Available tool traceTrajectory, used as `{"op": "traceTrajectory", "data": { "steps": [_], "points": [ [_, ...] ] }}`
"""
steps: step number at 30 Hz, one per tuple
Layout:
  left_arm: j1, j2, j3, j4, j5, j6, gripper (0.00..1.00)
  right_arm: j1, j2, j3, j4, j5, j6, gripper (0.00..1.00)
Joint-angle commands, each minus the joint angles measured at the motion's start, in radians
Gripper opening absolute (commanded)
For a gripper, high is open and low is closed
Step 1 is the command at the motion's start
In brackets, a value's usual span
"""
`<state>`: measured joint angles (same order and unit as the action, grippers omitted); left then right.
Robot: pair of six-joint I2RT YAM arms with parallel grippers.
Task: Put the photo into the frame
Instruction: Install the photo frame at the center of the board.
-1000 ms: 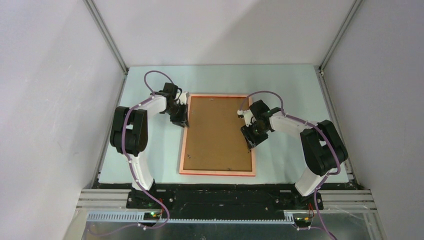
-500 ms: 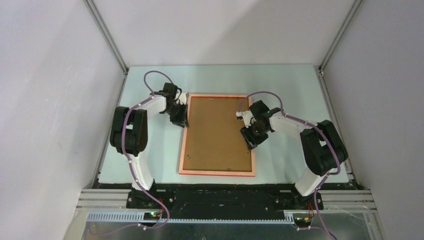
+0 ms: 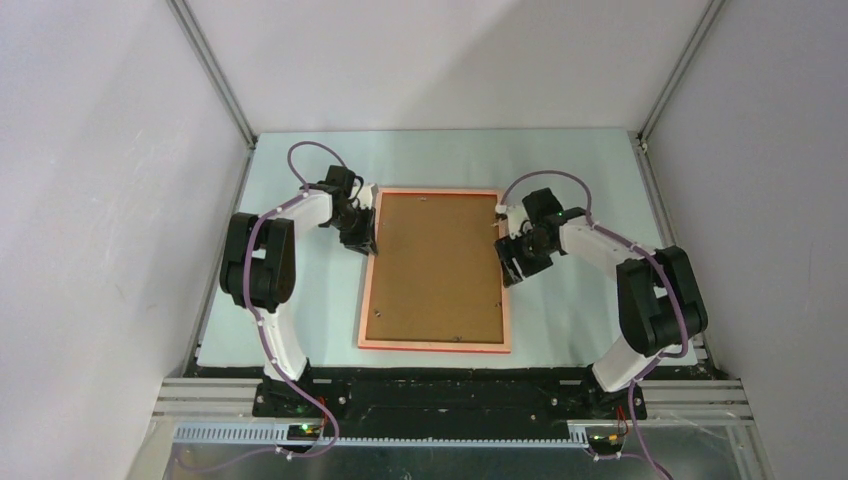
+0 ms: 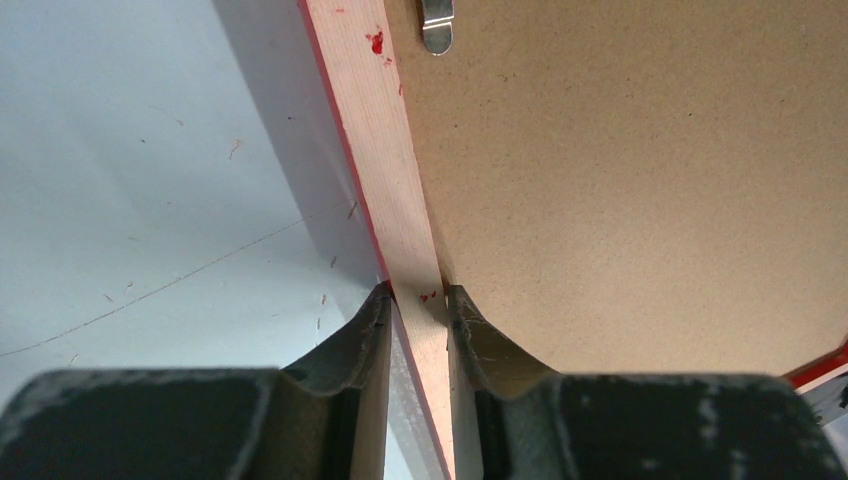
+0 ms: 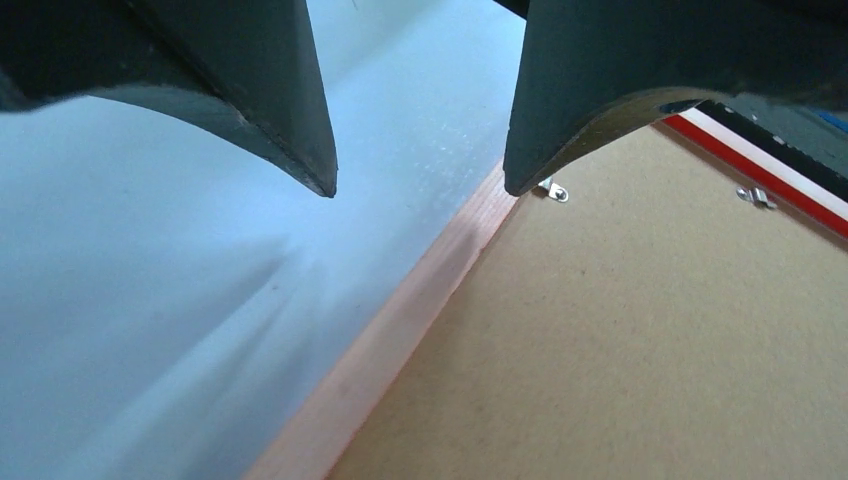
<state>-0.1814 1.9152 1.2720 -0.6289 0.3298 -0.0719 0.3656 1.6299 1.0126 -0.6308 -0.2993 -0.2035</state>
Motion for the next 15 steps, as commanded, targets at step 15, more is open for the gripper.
{"op": "traceTrajectory", "data": {
  "steps": [15],
  "points": [
    [0.020,-0.074,-0.040,-0.064,0.057,0.033,0.00,-0.112,0.172,0.248,0.091,-0.088,0.175,0.71]
  ]
}}
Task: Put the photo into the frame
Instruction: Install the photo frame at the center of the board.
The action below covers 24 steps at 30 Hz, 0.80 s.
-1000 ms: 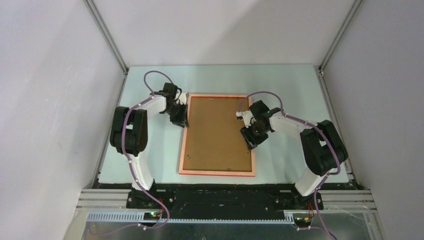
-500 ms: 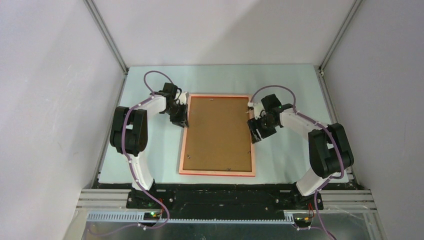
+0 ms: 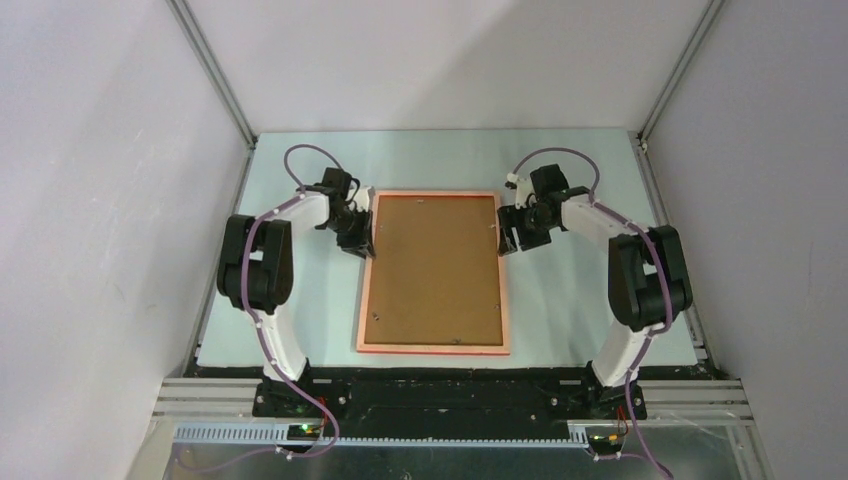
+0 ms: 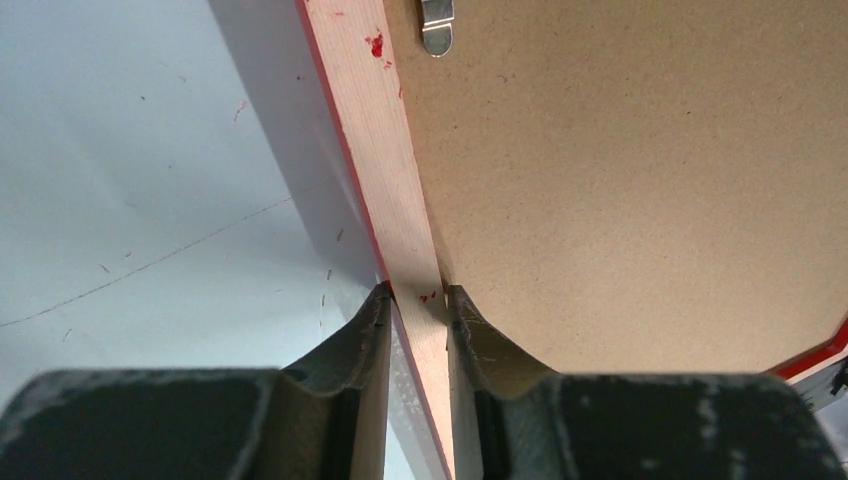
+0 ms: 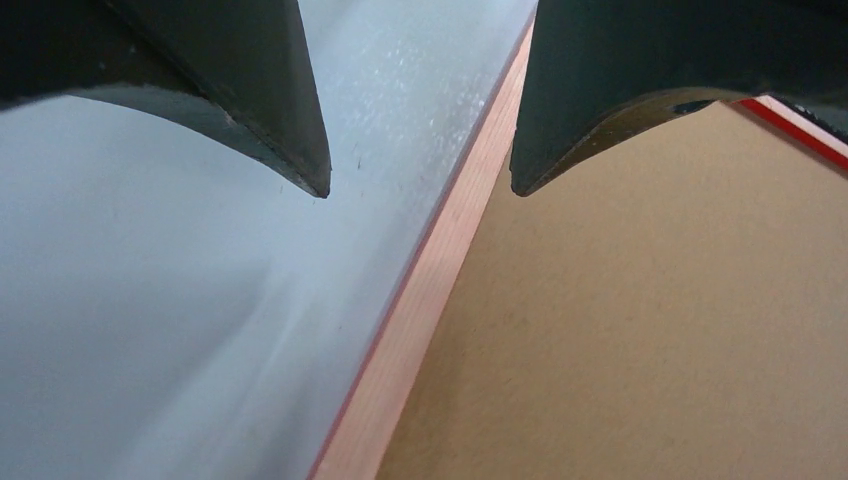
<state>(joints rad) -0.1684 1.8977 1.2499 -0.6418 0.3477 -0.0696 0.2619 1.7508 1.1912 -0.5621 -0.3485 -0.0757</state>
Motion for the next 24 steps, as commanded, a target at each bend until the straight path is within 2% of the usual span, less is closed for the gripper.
{"op": "traceTrajectory", "data": {
  "steps": [1,7,12,16,19,21,24],
  "points": [
    [0.007,-0.058,-0.019,-0.050,0.041,0.031,0.00,-0.007,0.068,0.076,0.021,-0.041,0.049,0.71],
    [0.007,-0.067,-0.028,-0.044,0.081,0.033,0.00,-0.006,0.130,0.118,0.021,-0.046,0.062,0.70],
    [0.007,-0.071,-0.038,-0.039,0.124,0.039,0.02,0.002,0.170,0.126,0.022,-0.054,0.069,0.66],
    [0.007,-0.085,-0.045,-0.037,0.160,0.044,0.05,0.009,0.199,0.130,0.018,-0.047,0.067,0.55],
    [0.006,-0.096,-0.048,-0.035,0.178,0.050,0.09,0.007,0.208,0.131,0.018,-0.044,0.062,0.43],
    [0.005,-0.101,-0.049,-0.034,0.186,0.052,0.15,0.008,0.212,0.131,0.016,-0.045,0.059,0.35],
    [0.005,-0.101,-0.046,-0.034,0.188,0.052,0.31,0.006,0.211,0.131,0.008,-0.045,0.047,0.23]
  ]
}}
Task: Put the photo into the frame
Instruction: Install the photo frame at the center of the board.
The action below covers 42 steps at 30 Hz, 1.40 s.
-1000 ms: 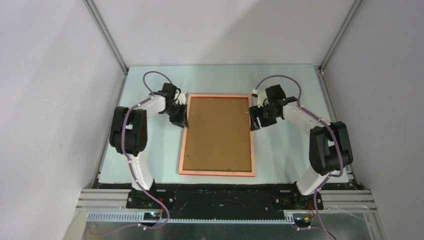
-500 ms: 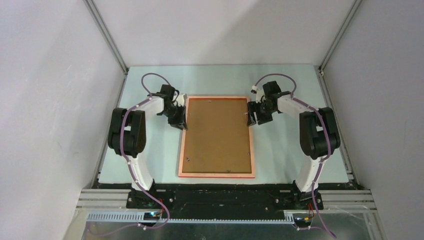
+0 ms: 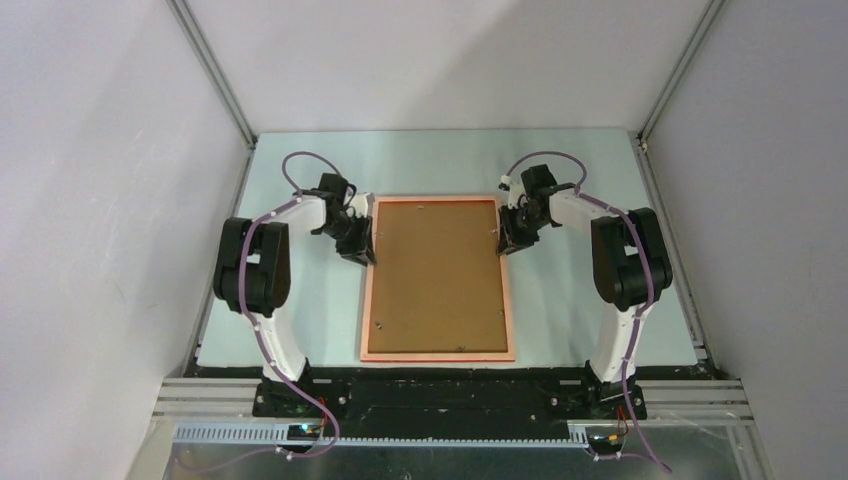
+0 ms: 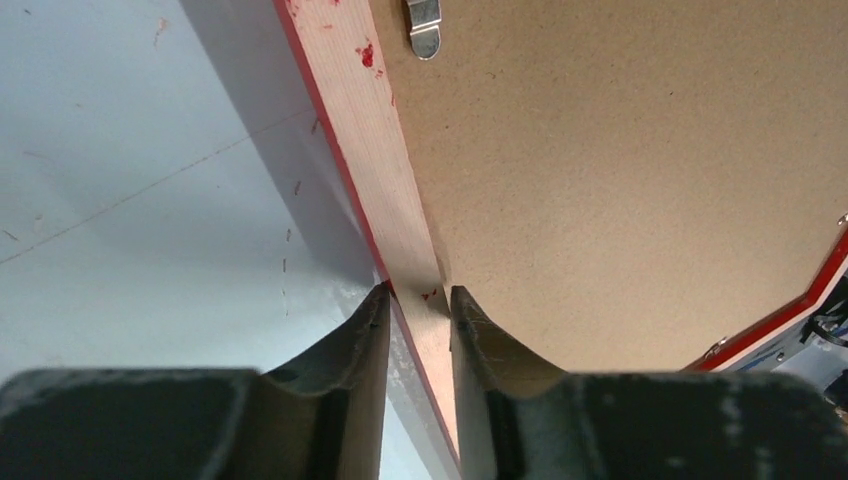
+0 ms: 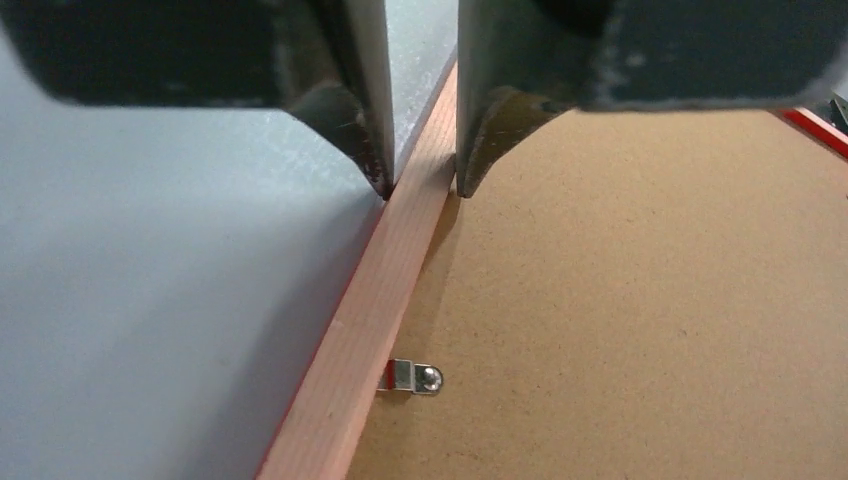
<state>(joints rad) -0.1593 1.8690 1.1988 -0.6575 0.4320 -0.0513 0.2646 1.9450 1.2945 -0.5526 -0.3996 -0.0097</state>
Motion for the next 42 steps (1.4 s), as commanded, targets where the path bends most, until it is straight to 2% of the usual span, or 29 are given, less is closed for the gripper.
{"op": "traceTrajectory", "data": {
  "steps": [1,3,5,7,10,17,31,37,42],
  "points": [
    [-0.004,-0.072,0.011,-0.020,0.101,0.035,0.34,0.002,0.015,0.028,-0.006,0.006,-0.028,0.19],
    [-0.003,-0.067,0.027,-0.020,0.088,0.035,0.48,-0.005,0.011,0.028,-0.015,0.002,-0.039,0.15],
    [-0.003,-0.060,0.052,-0.020,0.069,0.040,0.57,-0.011,0.008,0.028,-0.022,0.002,-0.049,0.13],
    [-0.003,-0.045,0.088,-0.019,0.041,0.043,0.63,-0.014,0.005,0.028,-0.026,0.000,-0.053,0.12],
    [-0.003,-0.010,0.152,-0.019,-0.025,0.035,0.66,-0.015,0.001,0.028,-0.029,-0.006,-0.053,0.12],
    [-0.013,0.060,0.222,-0.020,-0.116,0.019,0.65,-0.016,0.000,0.028,-0.027,-0.010,-0.050,0.12],
    [-0.045,0.133,0.270,-0.017,-0.158,-0.009,0.63,-0.015,0.002,0.028,-0.027,-0.019,-0.043,0.12],
    [-0.057,0.142,0.268,-0.013,-0.210,-0.018,0.59,-0.017,0.002,0.028,-0.030,-0.020,-0.043,0.12],
    [-0.061,0.153,0.259,-0.004,-0.244,-0.025,0.51,-0.017,0.008,0.026,-0.030,-0.028,-0.042,0.12]
  ]
}}
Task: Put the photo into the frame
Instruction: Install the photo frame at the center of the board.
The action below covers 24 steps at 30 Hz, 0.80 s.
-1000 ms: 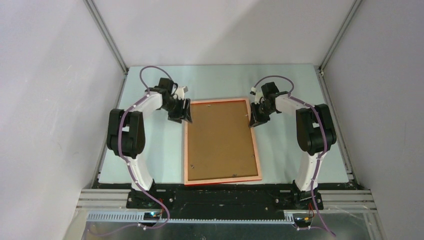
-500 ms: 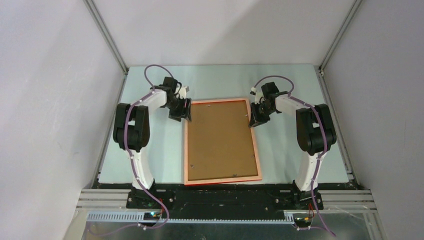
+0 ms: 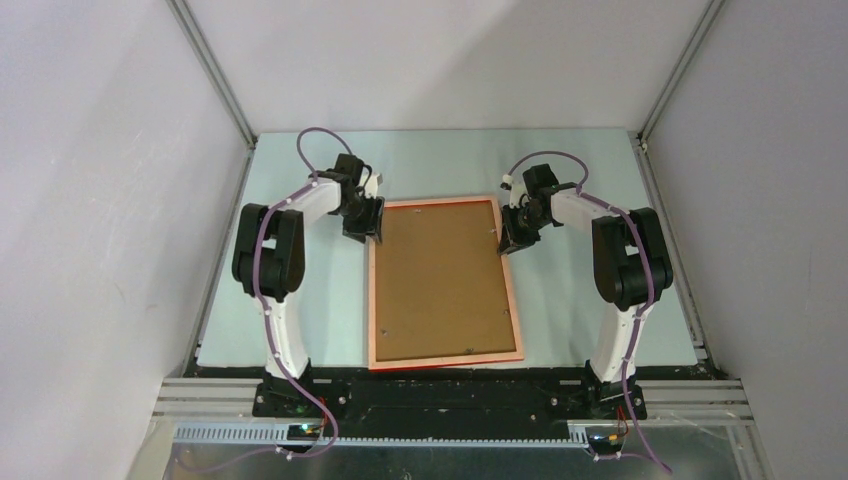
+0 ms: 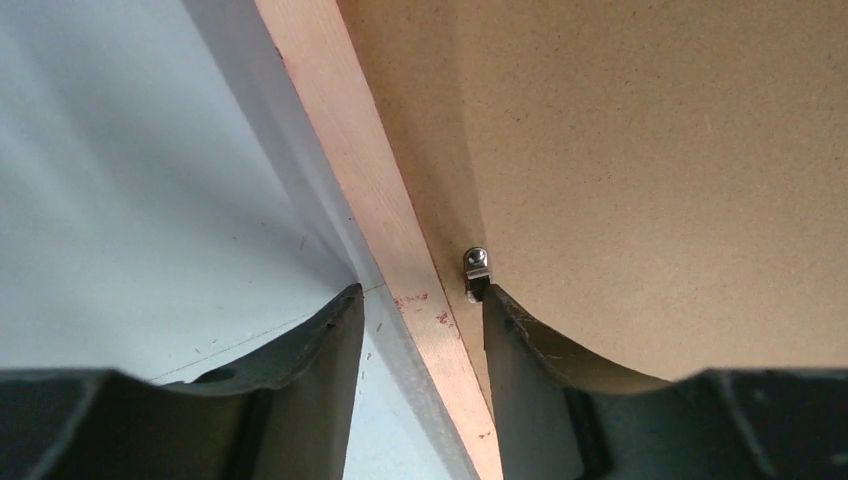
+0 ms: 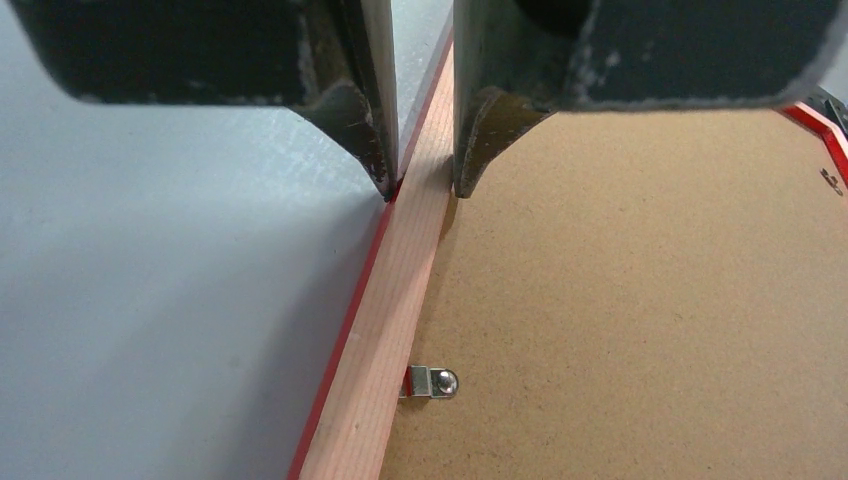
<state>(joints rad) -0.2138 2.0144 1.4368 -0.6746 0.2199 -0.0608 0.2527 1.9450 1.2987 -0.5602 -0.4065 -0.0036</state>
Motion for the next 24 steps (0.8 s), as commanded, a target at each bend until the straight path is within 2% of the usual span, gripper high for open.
{"op": "traceTrajectory", "data": {
  "steps": [1,17,21,24],
  "points": [
    [-0.007,0.009,0.022,0.013,-0.032,-0.016,0.48,-0.006,0.007,0.022,-0.023,-0.021,-0.048,0.12],
    [-0.008,0.010,0.041,0.014,-0.027,0.009,0.19,-0.008,0.016,0.023,-0.026,-0.028,-0.053,0.12],
    [-0.007,0.011,0.043,0.014,-0.020,0.009,0.26,-0.008,0.021,0.022,-0.027,-0.030,-0.054,0.12],
    [-0.008,0.004,0.044,0.015,-0.023,0.009,0.44,-0.009,0.023,0.022,-0.028,-0.032,-0.056,0.12]
  ]
}}
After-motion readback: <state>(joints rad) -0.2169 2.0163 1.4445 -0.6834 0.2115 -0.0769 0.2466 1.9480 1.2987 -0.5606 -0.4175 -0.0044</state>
